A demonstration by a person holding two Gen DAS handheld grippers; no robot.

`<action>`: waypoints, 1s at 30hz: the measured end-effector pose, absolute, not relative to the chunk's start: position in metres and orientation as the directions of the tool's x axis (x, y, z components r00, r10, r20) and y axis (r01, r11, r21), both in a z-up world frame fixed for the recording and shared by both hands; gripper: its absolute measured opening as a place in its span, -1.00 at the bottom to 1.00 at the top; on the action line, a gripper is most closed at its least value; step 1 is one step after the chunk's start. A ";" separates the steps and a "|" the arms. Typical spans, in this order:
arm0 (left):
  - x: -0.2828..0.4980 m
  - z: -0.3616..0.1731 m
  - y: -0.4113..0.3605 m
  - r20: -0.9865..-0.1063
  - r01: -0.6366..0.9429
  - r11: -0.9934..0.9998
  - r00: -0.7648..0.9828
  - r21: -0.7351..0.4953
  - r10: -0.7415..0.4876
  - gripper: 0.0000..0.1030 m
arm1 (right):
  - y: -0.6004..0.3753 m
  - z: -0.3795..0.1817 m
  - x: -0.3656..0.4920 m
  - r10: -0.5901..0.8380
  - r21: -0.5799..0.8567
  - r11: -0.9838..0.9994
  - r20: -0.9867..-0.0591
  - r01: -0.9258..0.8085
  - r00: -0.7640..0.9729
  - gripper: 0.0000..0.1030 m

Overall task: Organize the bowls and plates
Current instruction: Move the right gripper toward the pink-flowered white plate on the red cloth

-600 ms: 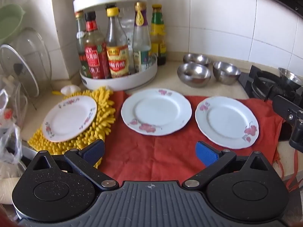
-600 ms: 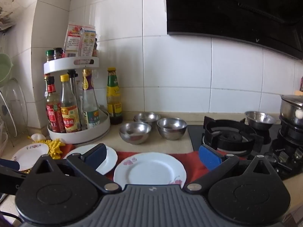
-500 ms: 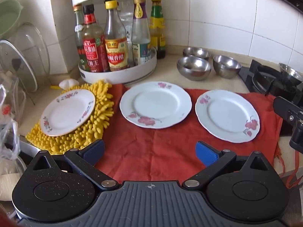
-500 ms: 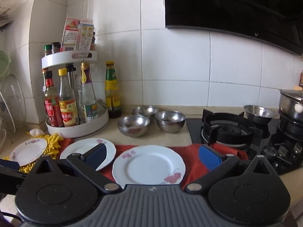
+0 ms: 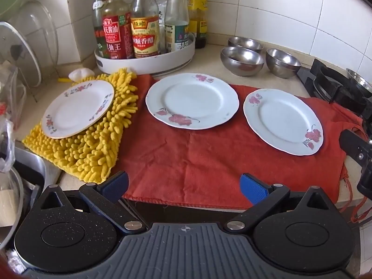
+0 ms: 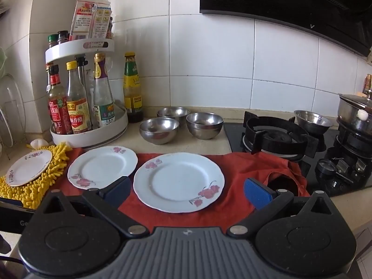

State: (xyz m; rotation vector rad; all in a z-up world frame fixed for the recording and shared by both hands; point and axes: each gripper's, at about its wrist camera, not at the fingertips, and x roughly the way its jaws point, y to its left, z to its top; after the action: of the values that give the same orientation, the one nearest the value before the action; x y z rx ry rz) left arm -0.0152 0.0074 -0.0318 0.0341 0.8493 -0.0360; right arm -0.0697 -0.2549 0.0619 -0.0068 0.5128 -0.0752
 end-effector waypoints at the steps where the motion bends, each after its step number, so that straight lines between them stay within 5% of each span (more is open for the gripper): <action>1: -0.014 -0.032 0.007 -0.754 0.041 0.999 0.657 0.014 -0.016 1.00 | -0.253 0.064 -0.068 -0.077 -0.034 0.997 -0.498 0.069 0.864 0.98; 30: -0.001 -0.030 0.010 -0.775 0.013 1.000 0.631 -0.014 -0.019 1.00 | -0.235 0.054 -0.050 -0.095 -0.087 0.995 -0.591 0.055 0.801 0.98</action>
State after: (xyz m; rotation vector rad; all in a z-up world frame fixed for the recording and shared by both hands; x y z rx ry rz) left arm -0.0008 0.0095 -0.0303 -0.0074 0.8876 -0.0184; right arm -0.0496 -0.2346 0.0544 -0.0664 0.6375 -0.0805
